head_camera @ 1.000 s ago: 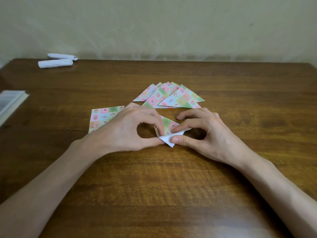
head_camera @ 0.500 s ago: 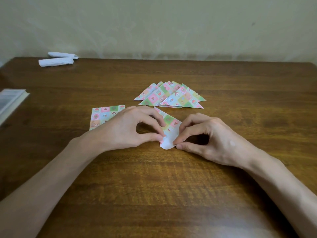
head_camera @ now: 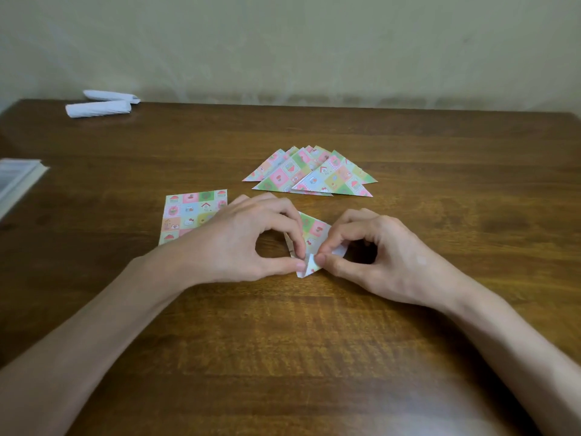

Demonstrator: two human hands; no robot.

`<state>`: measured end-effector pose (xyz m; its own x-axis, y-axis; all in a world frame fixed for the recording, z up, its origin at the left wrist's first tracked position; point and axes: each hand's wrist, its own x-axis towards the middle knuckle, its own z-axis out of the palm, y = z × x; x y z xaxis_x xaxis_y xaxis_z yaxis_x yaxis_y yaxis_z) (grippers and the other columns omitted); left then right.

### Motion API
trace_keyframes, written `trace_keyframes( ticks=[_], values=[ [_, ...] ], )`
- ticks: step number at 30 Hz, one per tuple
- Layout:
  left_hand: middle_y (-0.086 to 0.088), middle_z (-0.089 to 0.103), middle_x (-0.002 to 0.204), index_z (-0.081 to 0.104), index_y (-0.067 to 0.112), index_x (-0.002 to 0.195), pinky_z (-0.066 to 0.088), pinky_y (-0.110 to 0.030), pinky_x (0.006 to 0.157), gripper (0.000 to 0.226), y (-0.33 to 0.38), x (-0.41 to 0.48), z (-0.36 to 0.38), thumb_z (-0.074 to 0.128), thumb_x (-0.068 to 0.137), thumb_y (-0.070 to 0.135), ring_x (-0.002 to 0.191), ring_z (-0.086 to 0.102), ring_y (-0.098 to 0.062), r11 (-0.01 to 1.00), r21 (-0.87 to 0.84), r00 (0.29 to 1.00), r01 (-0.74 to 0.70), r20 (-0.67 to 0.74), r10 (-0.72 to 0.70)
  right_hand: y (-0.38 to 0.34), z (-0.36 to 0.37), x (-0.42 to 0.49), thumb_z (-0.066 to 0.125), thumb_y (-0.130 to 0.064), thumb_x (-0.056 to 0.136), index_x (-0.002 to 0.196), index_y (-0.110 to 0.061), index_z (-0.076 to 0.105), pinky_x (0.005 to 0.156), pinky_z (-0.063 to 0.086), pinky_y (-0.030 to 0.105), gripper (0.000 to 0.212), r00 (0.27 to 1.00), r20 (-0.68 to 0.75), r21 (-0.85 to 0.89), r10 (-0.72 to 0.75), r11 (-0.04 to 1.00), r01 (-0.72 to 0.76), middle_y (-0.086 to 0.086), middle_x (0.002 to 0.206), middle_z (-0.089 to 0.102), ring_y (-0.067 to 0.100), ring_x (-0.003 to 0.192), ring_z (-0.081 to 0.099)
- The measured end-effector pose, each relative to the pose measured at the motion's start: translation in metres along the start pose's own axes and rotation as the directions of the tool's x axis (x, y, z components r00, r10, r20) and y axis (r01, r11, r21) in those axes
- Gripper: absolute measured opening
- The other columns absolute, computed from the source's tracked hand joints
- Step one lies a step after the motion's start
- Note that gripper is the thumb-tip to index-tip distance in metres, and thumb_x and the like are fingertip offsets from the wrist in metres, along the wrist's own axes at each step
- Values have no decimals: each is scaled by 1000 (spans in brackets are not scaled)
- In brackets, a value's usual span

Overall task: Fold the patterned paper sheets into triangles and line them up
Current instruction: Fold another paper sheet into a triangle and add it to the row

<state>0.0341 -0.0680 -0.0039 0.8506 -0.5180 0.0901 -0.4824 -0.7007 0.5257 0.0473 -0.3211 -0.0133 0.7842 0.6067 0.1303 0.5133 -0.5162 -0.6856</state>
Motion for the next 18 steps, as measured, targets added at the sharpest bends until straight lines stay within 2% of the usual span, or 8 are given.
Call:
trace_keyframes(
  ticks=[4,7,10,14,18],
  values=[
    [24,59,118,71,49,93,36,-41,105,4,-1,-3,-2,71,90,52,125,52,-5,999,33,999,-39,18,39,-2,3,0,78,-40,86,82,-38,73,83,47,26,7,999,-37,-17,37,999,-37,-14,90,66,10,97,61],
    [26,60,121,73,48,99,36,-38,104,7,-4,-12,6,69,93,51,126,53,-4,999,28,998,-41,-53,43,-3,5,0,77,-40,85,78,-39,71,81,44,20,9,997,-65,-38,51,998,-53,-14,90,66,7,97,60],
    [26,60,124,74,49,105,33,-34,103,18,-4,-21,11,60,94,50,127,51,-3,997,70,994,-38,-97,45,-4,5,0,75,-42,86,81,-37,72,85,42,19,7,993,-99,-62,57,996,-63,-15,92,66,6,100,58],
    [27,58,131,72,50,117,34,-36,105,29,-3,-28,7,52,98,53,129,49,1,981,178,994,-72,-69,85,-2,2,1,76,-44,86,85,-40,74,93,40,16,4,990,-117,-74,80,993,-89,-19,98,66,4,109,56],
    [26,56,136,68,50,127,35,-38,107,32,-4,-33,5,50,100,53,132,47,1,974,207,993,-92,-56,106,0,2,2,79,-43,85,87,-43,75,94,36,11,5,992,-93,-75,82,993,-89,-21,102,64,3,112,54]
  ],
)
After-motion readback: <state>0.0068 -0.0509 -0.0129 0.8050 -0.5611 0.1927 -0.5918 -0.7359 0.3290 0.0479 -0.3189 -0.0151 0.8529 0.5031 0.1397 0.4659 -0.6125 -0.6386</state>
